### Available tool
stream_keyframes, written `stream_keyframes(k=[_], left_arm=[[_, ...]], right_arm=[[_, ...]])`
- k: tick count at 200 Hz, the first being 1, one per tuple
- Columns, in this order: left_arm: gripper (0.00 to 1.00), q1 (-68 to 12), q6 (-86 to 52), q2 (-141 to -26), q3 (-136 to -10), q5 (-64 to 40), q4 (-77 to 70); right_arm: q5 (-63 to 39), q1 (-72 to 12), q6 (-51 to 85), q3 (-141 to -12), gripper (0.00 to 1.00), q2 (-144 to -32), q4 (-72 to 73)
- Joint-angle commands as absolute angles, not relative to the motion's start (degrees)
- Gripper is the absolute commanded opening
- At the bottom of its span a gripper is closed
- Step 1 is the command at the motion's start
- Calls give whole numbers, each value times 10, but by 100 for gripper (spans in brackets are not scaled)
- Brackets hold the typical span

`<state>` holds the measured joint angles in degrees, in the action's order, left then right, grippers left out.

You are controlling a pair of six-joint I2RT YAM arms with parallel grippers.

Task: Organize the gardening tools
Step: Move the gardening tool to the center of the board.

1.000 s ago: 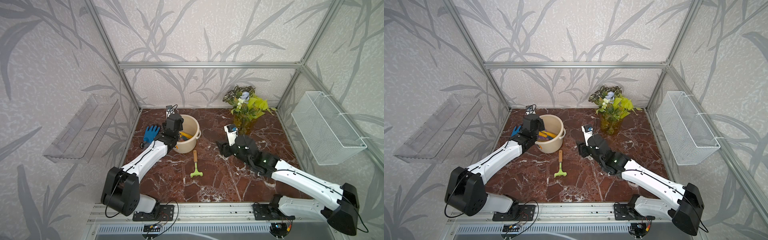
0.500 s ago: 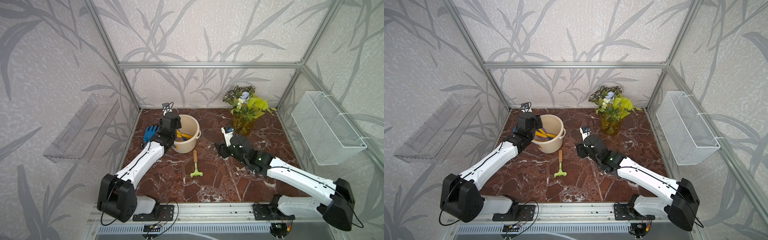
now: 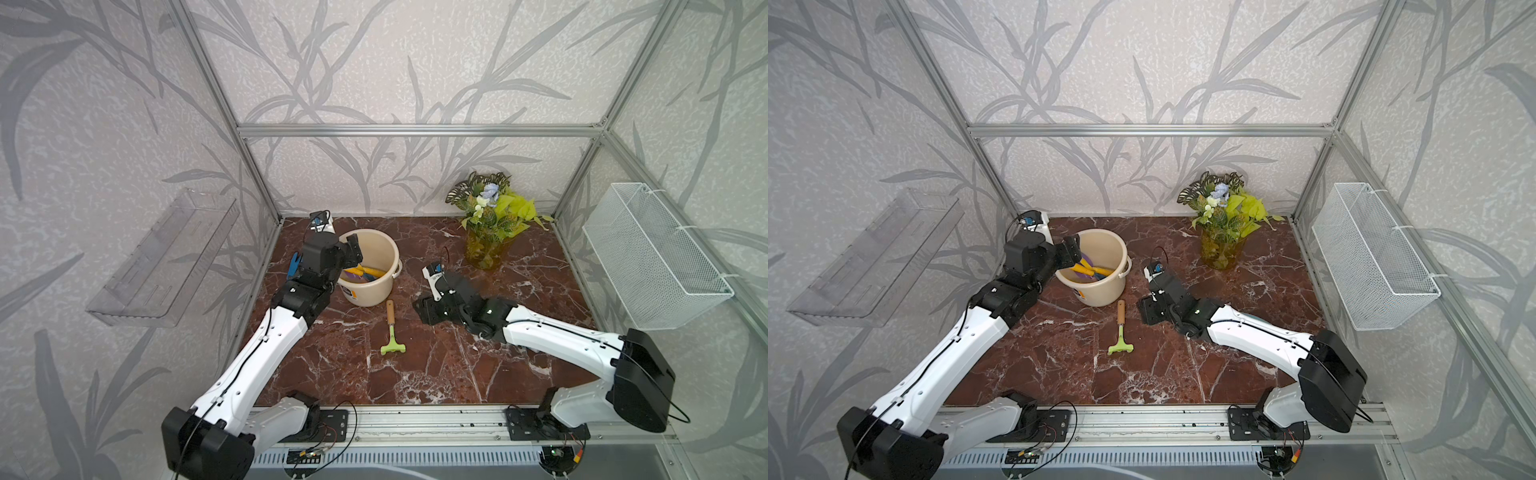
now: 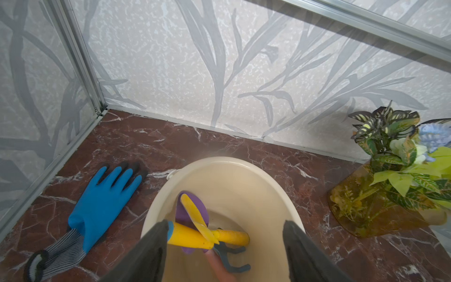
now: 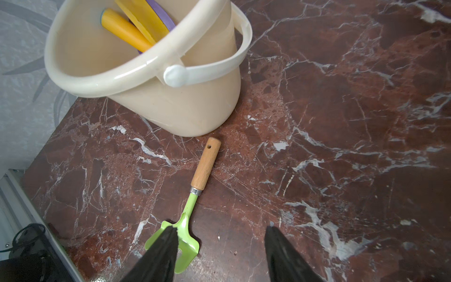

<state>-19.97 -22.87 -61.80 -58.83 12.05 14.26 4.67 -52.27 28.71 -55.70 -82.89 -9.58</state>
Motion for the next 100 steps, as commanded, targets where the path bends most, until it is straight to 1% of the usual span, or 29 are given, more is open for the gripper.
stream_keyframes(k=[1,29,63,80,100], left_arm=[[76,-200,-254,-580,-553,95,190],[77,-201,-272,-536,-521,81,209],[78,-201,-313,-488,-475,38,222],[78,-200,-327,-463,-455,36,231],[78,-201,-336,-439,-439,35,237]], right_arm=[[27,-546,319,-565,60,-860,-71],[26,-561,326,-580,59,-902,-73],[20,-580,336,-600,56,-956,-75],[18,-586,340,-610,56,-972,-75],[4,-587,343,-626,51,-1020,-71]])
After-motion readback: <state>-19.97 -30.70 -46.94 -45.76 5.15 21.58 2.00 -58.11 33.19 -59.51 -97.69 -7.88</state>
